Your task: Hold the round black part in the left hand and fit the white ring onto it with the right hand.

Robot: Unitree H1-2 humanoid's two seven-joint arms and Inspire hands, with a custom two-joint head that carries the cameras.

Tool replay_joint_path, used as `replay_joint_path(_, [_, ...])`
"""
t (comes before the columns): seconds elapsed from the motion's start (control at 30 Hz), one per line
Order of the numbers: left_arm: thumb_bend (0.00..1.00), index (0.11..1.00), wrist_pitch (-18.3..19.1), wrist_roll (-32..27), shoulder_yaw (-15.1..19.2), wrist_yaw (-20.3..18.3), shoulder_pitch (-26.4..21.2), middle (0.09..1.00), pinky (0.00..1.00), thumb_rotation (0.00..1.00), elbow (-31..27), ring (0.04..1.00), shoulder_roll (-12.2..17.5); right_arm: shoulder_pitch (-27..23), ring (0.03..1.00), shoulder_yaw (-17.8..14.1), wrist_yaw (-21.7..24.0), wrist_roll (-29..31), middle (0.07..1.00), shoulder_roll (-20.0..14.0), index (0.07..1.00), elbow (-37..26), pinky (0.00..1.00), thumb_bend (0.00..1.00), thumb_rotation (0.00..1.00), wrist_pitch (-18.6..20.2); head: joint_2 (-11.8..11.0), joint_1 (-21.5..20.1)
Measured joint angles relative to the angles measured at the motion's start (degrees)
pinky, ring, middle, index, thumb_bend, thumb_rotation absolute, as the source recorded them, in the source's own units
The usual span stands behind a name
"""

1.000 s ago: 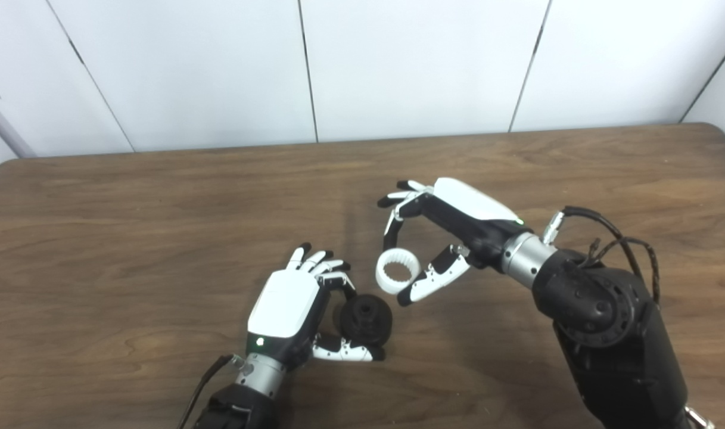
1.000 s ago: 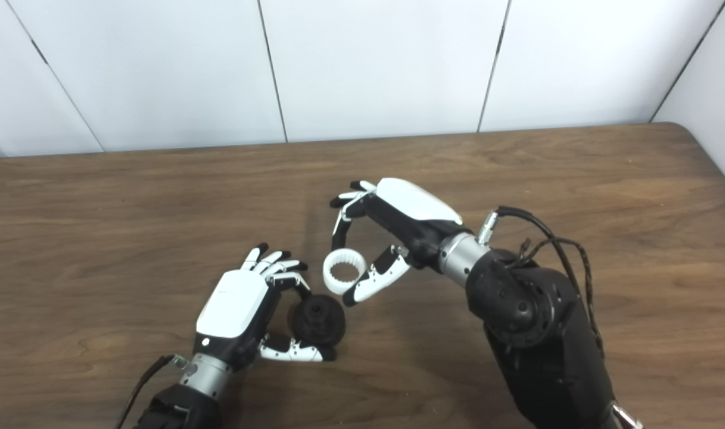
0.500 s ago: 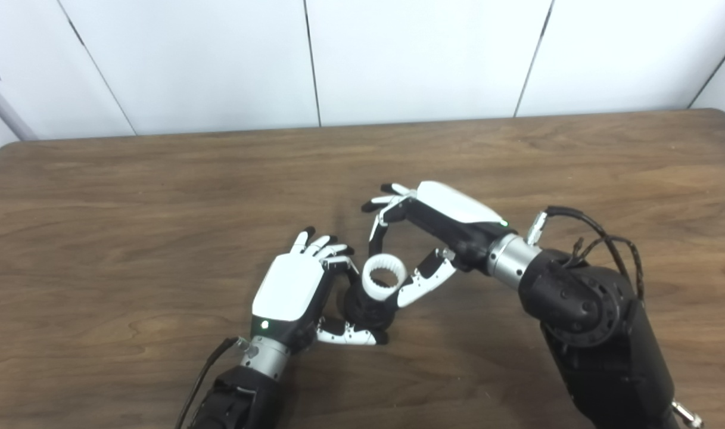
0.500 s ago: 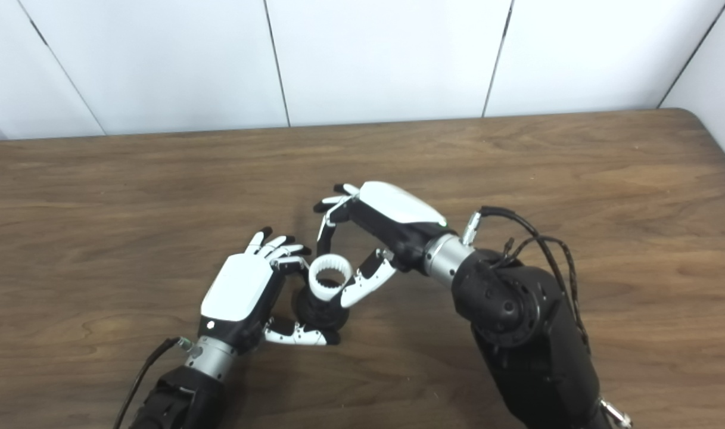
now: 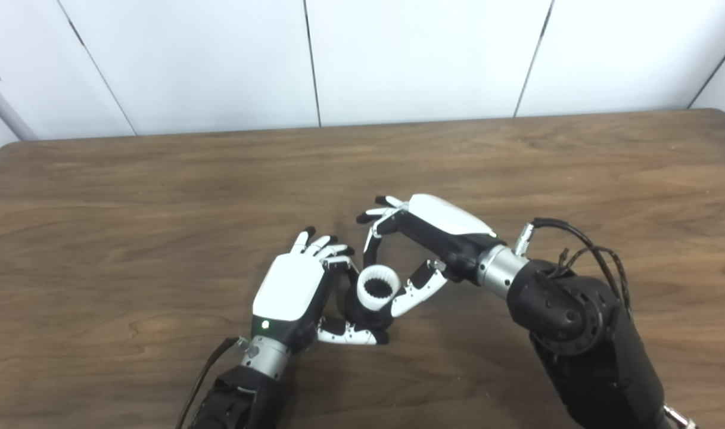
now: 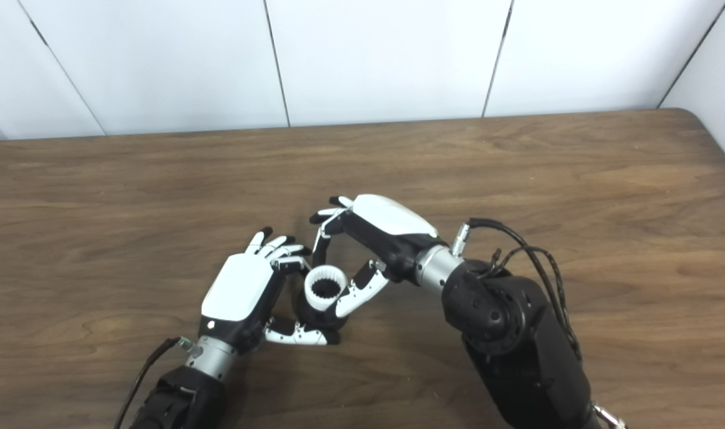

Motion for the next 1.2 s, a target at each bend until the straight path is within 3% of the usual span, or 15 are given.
replay_joint_path(1.2, [0.52, 0.487, 0.04, 0.51, -0.52, 0.49, -0.21, 0.795, 1.0, 0.06, 0.2, 0.89, -0.14, -0.12, 1.0, 0.93, -4.65, 0.9, 0.881, -0.98, 0.483, 3.36, 1.0, 0.52, 0.13, -0.36, -0.18, 0.17])
